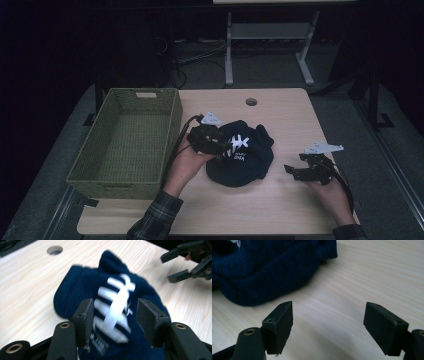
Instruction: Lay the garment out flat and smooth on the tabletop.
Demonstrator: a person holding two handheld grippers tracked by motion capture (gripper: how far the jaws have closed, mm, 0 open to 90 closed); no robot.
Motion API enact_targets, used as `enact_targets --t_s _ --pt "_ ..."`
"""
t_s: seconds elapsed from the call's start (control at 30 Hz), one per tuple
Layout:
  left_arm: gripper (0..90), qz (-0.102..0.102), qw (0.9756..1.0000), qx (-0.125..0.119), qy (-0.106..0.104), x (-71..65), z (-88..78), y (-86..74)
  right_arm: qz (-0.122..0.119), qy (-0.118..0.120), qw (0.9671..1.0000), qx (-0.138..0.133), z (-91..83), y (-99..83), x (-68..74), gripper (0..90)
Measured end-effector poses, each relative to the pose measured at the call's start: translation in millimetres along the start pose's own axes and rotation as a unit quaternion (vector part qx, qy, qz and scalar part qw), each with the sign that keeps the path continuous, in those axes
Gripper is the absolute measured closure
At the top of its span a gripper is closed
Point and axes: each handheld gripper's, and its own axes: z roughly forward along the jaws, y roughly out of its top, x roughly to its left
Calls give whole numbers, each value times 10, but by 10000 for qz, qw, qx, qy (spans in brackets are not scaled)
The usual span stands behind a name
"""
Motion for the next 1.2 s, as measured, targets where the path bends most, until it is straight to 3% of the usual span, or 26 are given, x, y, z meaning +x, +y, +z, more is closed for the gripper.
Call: enact_targets --t_s 0.4,0.6,0.73,0.83,0.97,1.1,1.2 --pt "440 472 9981 119 -365 -192 399 400 -34 141 9999 39 84 116 22 243" --pt "428 637 9956 370 -575 -290 655 427 8 186 9998 31 75 113 12 243" --pt "423 756 9940 618 -494 -285 785 398 19 196 9998 37 73 110 12 242" --pt "433 720 9936 729 -466 -254 836 372 10 199 9998 53 71 111 14 243" --pt "544 811 9933 778 -273 -228 870 328 2 208 9998 60 69 111 15 242" --pt "777 900 9915 863 -383 -219 873 307 13 221 9997 61 73 110 19 242" --pt "850 895 9912 879 -415 -215 869 307 4 245 9997 78 73 111 27 242"
